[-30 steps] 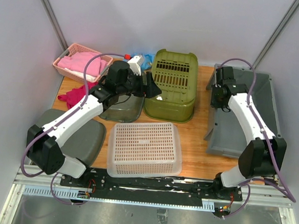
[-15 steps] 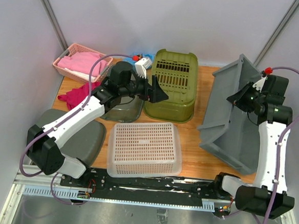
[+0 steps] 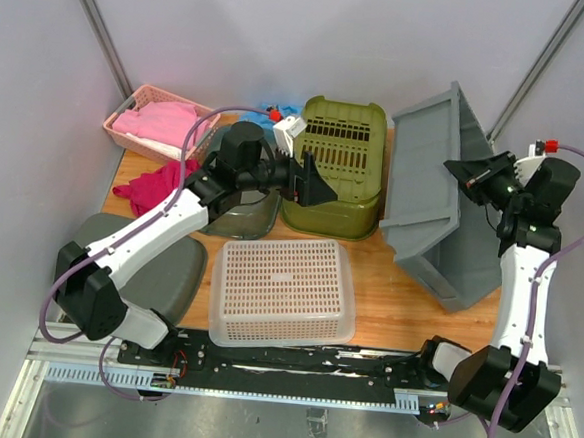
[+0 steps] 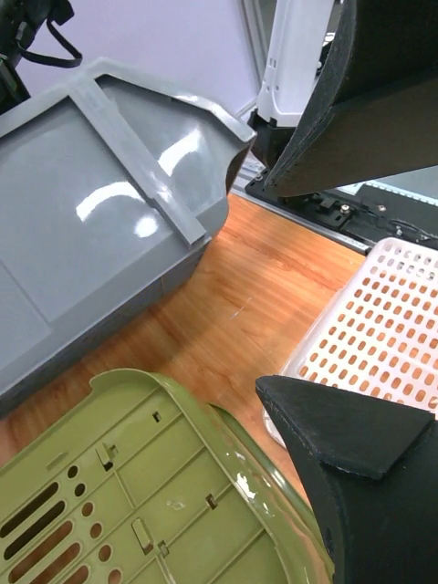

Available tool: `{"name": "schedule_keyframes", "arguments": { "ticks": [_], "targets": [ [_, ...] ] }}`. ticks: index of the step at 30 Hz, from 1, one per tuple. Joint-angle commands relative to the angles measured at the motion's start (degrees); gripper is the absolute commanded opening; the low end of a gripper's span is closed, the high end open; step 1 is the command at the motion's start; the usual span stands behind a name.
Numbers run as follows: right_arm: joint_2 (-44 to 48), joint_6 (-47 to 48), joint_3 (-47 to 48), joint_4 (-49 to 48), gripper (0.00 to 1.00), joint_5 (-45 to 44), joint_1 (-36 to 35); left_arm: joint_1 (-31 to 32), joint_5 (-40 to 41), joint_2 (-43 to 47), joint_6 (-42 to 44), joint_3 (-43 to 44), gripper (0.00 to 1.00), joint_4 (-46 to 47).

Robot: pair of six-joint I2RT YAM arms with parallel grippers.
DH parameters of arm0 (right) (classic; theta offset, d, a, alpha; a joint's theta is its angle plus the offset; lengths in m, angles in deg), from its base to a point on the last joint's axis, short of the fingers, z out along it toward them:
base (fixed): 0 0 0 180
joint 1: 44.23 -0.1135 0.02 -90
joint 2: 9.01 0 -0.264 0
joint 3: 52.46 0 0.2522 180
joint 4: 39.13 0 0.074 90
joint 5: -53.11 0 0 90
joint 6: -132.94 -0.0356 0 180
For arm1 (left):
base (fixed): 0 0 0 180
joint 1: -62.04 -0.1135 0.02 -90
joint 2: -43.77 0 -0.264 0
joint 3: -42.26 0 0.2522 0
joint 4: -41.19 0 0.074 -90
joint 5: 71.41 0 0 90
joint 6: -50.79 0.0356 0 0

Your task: Turn the large container upside down

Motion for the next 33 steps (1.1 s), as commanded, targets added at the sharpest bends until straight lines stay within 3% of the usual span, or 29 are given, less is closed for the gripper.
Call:
{"name": "schedule_keyframes", "arguments": {
  "ticks": [1,7,14,16,18,23,27,33],
  "targets": [
    [0.8,-14.9,-2.8,-21.1,0.01,10.0,1.9,0.7,-1.9,-1.5,-0.6,0.6,0.84,2.2],
    [-1.4,-21.2,-5.0,-29.8,0.01,10.1,2.1,1.1,-2.4,-3.1,-0.6,1.8,0.84,2.2],
    [-2.5,-8.9,-5.0,-13.5,0.02,8.9,6.2,2.2,-2.7,-4.0,-1.3,1.9,0.84,3.0],
    [-2.9,-3.0,-3.9,-5.7,0.18,7.7,7.7,2.6,-2.7,-4.3,-1.2,2.0,0.84,2.9],
    [-3.6,4.9,-0.6,5.1,0.41,3.2,8.2,2.9,-2.8,-4.6,-1.2,2.2,0.85,2.8],
    [-2.1,16.1,6.5,20.2,0.63,-13.8,8.2,3.4,-2.6,-4.7,-1.3,2.4,0.85,2.8],
    [0.0,20.5,12.0,26.3,0.68,-24.5,7.9,3.5,-2.1,-4.6,-2.0,2.1,0.85,3.5],
    [1.8,24.4,16.4,30.6,0.69,-32.0,3.2,6.2,-1.2,-5.8,-2.6,3.0,0.86,4.5]
  ]
}}
